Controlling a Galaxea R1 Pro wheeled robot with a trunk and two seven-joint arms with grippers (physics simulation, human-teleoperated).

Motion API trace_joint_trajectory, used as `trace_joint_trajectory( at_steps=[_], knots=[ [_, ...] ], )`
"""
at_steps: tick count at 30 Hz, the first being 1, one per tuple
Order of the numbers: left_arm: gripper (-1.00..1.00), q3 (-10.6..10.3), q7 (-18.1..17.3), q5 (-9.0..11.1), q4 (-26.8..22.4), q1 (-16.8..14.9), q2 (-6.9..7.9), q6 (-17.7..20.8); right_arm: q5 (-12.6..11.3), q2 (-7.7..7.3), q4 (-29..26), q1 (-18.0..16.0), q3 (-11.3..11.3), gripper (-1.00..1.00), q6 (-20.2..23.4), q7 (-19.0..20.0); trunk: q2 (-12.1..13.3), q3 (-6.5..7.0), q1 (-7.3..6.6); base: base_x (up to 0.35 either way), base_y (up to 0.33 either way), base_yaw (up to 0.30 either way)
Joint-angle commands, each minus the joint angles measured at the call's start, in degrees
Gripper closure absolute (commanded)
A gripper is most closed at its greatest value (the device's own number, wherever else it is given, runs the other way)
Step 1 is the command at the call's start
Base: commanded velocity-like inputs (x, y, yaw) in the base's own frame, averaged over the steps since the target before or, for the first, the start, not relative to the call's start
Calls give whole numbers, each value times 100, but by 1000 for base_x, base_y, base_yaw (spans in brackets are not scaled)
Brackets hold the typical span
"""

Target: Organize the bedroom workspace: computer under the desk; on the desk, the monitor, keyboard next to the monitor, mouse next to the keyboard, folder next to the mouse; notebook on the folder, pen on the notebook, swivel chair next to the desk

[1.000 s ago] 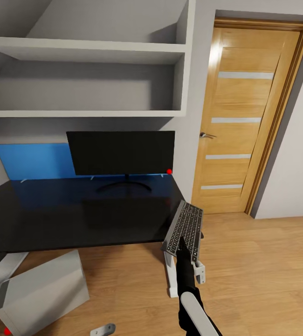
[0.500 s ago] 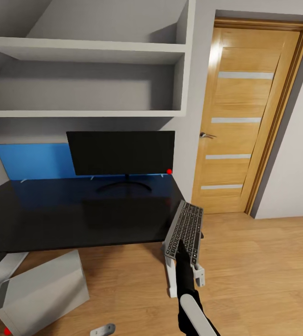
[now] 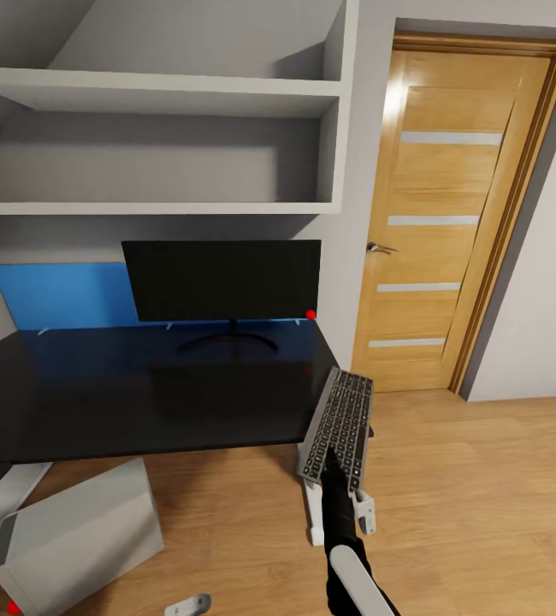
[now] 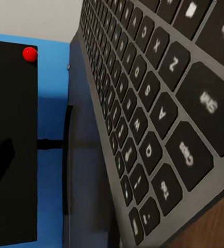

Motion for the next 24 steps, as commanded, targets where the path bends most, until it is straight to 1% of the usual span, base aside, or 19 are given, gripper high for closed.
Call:
trace_joint_trajectory(
  at_steps=[1, 12, 17, 24],
  knots=[
    [-100, -29, 43, 12, -10, -6, 3, 25, -37, 0, 11, -5, 10, -100, -28, 2, -3, -6, 0, 0, 0, 0],
    [-100, -29, 43, 12, -10, -6, 0, 25, -50, 0, 248, -13, 10, -100, -2, -31, -3, -6, 0, 0, 0, 0],
    [-100, -29, 43, 12, -10, -6, 1, 25, -47, 0, 269, -17, 7, -100, 162, -186, -3, -6, 0, 0, 0, 0],
    [-100, -29, 43, 12, -10, -6, 1, 25, -47, 0, 277, -20, -22, -100, 217, -261, -3, -6, 0, 0, 0, 0]
  ],
)
